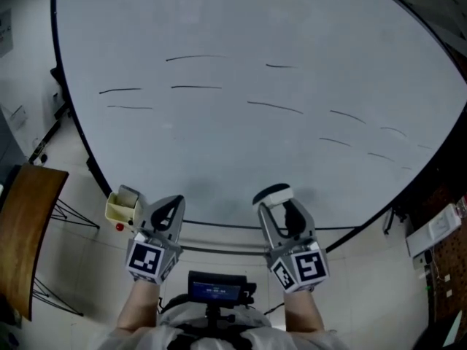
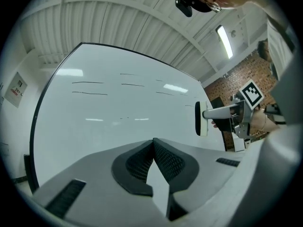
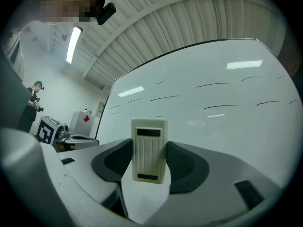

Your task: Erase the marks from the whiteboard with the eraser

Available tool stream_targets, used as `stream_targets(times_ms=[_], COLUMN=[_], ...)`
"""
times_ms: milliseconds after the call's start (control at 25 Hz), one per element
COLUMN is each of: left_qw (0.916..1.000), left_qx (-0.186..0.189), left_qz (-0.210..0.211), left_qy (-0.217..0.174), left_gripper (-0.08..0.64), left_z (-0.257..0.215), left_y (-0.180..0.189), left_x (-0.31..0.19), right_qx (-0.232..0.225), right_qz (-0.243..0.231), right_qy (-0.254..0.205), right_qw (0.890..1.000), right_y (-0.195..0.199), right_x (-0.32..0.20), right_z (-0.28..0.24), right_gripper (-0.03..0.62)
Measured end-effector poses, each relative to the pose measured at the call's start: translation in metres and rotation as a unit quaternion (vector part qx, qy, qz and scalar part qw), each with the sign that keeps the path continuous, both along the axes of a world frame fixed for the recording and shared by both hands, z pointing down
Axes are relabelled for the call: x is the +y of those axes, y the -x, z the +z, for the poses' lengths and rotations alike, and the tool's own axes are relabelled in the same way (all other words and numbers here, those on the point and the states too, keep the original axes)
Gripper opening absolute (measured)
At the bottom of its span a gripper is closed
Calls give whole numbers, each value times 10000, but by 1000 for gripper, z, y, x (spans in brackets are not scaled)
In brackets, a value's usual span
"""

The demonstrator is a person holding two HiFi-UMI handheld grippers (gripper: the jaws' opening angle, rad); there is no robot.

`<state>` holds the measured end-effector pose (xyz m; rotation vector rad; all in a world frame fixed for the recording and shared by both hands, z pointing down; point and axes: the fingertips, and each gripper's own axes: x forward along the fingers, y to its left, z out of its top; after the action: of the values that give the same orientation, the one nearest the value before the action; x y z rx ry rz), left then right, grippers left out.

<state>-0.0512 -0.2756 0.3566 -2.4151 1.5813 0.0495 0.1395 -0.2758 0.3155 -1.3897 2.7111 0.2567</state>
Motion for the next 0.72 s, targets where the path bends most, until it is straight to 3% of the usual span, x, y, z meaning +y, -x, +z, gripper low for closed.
stream_targets(times_ms=[200,400,720], left_qw=[9999,9997,9994], left_qx=[42,-47,-13], left_qz=[26,190,335], left_qy=[105,126,112], left_gripper=[2,2,2], left_z=[4,4,0], left_y=[5,18,50], left_x=[-10,-19,-30], right_qx=[91,284,408], right_qz=[-1,383,770], right_qy=[-284,-755,-1141], right_qw=[9996,9960,9896], right_y=[14,31,71], right_x=[-9,-23,-50], right_z=[-27,-69,-125], right_gripper=[225,225,225])
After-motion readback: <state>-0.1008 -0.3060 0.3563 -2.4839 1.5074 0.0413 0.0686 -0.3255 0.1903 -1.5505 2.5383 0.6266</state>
